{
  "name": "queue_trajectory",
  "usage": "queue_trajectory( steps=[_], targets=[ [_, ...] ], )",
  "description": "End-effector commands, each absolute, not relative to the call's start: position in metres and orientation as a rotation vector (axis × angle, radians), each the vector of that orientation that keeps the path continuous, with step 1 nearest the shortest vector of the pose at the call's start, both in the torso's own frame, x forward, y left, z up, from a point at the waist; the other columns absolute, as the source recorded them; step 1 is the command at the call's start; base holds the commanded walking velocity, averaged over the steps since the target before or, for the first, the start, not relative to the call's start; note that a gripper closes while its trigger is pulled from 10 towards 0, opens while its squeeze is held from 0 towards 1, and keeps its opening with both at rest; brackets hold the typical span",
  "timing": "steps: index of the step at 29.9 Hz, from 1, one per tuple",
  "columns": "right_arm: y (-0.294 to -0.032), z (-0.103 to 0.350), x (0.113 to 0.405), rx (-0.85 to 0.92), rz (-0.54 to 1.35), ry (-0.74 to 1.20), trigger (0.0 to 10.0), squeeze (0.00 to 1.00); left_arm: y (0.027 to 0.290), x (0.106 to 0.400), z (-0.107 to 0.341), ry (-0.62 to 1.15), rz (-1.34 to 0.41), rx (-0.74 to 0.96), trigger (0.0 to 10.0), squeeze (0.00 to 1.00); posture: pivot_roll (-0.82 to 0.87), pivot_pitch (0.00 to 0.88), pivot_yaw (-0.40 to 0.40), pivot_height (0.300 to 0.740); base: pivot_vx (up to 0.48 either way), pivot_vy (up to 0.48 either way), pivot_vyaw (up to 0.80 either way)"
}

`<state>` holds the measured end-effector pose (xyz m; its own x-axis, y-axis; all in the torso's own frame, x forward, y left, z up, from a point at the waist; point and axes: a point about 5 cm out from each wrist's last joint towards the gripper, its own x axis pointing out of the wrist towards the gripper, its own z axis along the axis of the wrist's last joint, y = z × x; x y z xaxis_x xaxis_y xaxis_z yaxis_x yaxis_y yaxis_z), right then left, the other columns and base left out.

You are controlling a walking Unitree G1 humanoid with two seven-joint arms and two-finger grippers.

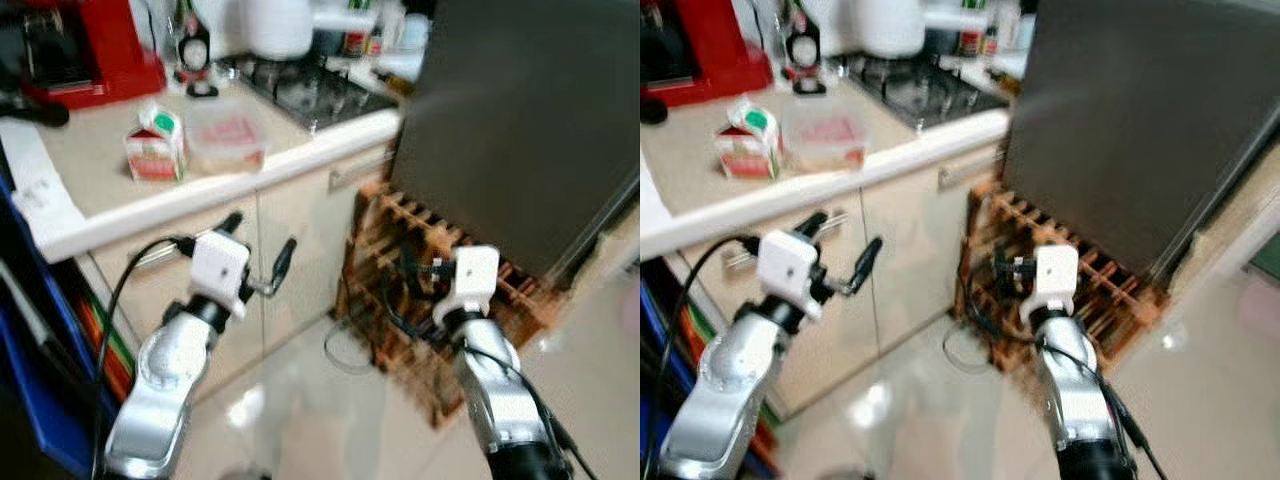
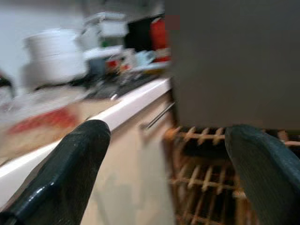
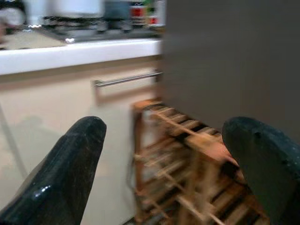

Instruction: Restocking fridge

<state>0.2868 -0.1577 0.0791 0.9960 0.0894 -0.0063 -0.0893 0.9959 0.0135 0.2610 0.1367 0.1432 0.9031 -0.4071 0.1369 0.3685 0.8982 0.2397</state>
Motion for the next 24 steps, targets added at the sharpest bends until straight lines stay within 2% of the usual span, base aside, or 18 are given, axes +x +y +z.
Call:
queue_trajectory(
  steps=[1,4,11,17,24],
  targets=[
    [-0.158,0.082,0.289,0.02,0.082,-0.006,10.0,0.0,0.137,0.263,0.142,-0.179,-0.413,0.229,10.0,0.0,0.06,0.0,-0.06,0.74,0.0,-0.48,-0.61],
    [-0.158,0.081,0.289,0.02,0.078,-0.005,10.0,0.0,0.136,0.265,0.141,-0.175,-0.425,0.231,10.0,0.0,0.06,0.0,-0.058,0.74,0.0,-0.48,-0.61],
    [-0.158,0.083,0.287,0.014,0.07,-0.027,10.0,0.0,0.141,0.274,0.131,-0.105,-0.373,0.29,10.0,0.0,0.06,0.0,-0.055,0.74,0.0,0.0,-0.59],
    [-0.175,0.088,0.266,-0.027,0.031,-0.085,10.0,0.0,0.168,0.28,0.103,0.027,-0.223,0.194,10.0,0.0,0.06,0.0,-0.056,0.74,0.0,0.0,0.0],
    [-0.178,0.085,0.261,-0.04,0.016,-0.082,10.0,0.0,0.169,0.283,0.102,0.016,-0.218,0.157,10.0,0.0,0.03,0.0,-0.047,0.74,0.041,-0.054,0.0]
  ],
)
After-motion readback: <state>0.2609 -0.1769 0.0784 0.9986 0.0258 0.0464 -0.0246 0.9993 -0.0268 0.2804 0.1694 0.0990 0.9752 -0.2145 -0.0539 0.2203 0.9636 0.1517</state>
